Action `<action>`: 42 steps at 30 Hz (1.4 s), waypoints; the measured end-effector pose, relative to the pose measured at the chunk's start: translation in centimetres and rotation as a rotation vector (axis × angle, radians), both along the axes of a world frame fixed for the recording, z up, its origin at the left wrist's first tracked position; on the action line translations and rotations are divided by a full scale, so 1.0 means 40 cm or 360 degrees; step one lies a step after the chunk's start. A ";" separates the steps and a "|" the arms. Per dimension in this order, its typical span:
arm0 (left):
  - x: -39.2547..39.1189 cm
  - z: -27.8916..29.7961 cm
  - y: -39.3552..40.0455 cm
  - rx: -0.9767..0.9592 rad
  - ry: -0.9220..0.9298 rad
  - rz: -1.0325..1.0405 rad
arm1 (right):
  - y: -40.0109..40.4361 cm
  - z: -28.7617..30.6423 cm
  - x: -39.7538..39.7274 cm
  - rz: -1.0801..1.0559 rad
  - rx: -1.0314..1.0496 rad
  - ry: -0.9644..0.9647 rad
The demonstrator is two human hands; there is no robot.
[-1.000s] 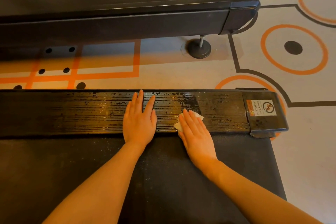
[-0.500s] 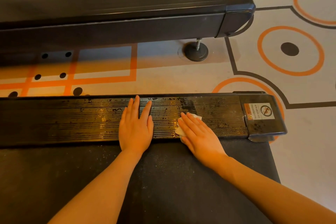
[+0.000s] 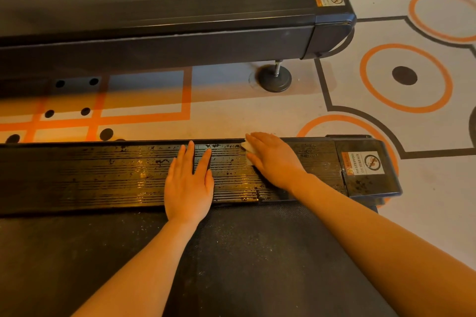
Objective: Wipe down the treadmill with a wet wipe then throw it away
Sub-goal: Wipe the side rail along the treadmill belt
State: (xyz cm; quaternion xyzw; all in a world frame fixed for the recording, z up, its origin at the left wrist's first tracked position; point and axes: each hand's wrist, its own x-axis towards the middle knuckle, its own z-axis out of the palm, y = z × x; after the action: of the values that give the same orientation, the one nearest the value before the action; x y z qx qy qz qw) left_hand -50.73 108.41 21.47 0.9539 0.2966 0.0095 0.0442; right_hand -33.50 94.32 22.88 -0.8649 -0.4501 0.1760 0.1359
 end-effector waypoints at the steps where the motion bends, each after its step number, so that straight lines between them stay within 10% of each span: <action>1: -0.001 0.002 0.000 -0.0002 -0.0003 -0.0002 | -0.011 0.005 0.010 0.0005 -0.0011 -0.0001; 42: 0.076 0.019 -0.069 -0.0296 -0.0174 -0.0316 | -0.183 -0.060 -0.189 -0.0501 0.0113 -0.0094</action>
State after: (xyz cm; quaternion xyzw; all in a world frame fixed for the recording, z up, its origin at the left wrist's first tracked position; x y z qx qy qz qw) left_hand -47.71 105.64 22.24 0.9684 0.1976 0.0296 0.1492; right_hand -41.07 86.99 20.47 -0.9241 -0.3188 0.1110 0.1791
